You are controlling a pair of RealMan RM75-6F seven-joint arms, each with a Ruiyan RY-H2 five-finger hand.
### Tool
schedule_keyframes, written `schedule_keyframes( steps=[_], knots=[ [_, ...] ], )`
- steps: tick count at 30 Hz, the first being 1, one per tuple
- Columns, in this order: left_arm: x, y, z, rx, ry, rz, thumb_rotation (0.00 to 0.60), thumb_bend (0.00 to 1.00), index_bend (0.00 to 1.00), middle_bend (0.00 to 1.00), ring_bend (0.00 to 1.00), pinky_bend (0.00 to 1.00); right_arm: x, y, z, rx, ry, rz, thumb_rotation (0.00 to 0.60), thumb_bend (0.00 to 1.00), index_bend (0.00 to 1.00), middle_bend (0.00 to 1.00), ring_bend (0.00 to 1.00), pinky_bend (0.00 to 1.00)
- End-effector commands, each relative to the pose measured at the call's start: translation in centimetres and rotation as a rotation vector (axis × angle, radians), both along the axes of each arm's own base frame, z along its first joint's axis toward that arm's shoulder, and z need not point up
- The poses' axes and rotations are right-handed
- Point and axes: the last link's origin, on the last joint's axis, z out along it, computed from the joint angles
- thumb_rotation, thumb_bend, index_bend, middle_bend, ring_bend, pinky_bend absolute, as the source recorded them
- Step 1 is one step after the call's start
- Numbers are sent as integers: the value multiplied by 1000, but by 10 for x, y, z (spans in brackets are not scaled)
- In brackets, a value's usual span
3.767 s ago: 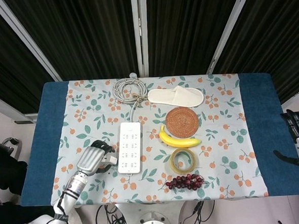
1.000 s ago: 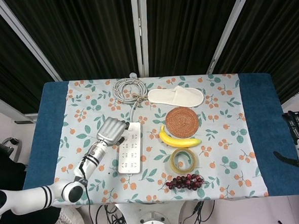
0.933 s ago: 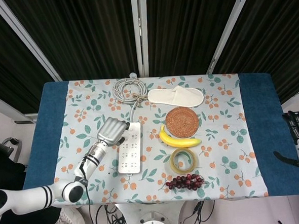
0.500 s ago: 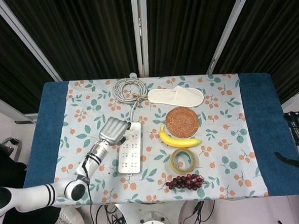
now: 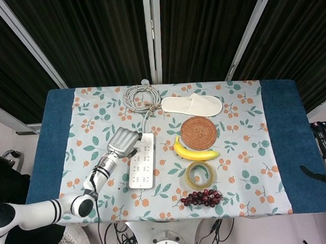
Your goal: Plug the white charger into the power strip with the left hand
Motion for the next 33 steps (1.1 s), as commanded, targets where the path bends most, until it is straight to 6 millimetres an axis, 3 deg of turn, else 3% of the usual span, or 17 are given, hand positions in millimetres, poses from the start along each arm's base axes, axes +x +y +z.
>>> schedule_keyframes(
  steps=[1, 16, 21, 23, 26, 30, 33],
  knots=[
    [0, 0, -2, -3, -1, 1, 600, 439, 736, 827, 699, 702, 0, 0, 0, 1, 0, -2, 600, 28, 0, 0, 0, 0],
    [-4, -2, -6, -4, -8, 2, 600, 446, 758, 846, 716, 702, 0, 0, 0, 1, 2, -6, 600, 27, 0, 0, 0, 0],
    [-4, -4, 1, 11, -11, -8, 600, 421, 516, 666, 565, 683, 0, -1, 0, 0, 1, -5, 600, 27, 0, 0, 0, 0],
    [-3, -5, 2, 14, -7, -6, 600, 367, 379, 548, 474, 666, 0, -1, -1, 1, 0, -5, 600, 27, 0, 0, 0, 0],
    [-3, -7, 4, 15, -6, 5, 600, 288, 253, 411, 358, 593, 0, -1, -1, 2, -2, -5, 600, 27, 0, 0, 0, 0],
    [-2, -11, 7, 21, -1, 9, 600, 211, 153, 256, 196, 407, -1, 0, -1, 1, -4, -6, 600, 27, 0, 0, 0, 0],
    [-2, -15, 12, 29, -20, 12, 600, 200, 139, 211, 137, 312, -2, 0, -1, 1, -7, -5, 600, 27, 0, 0, 0, 0]
  ],
)
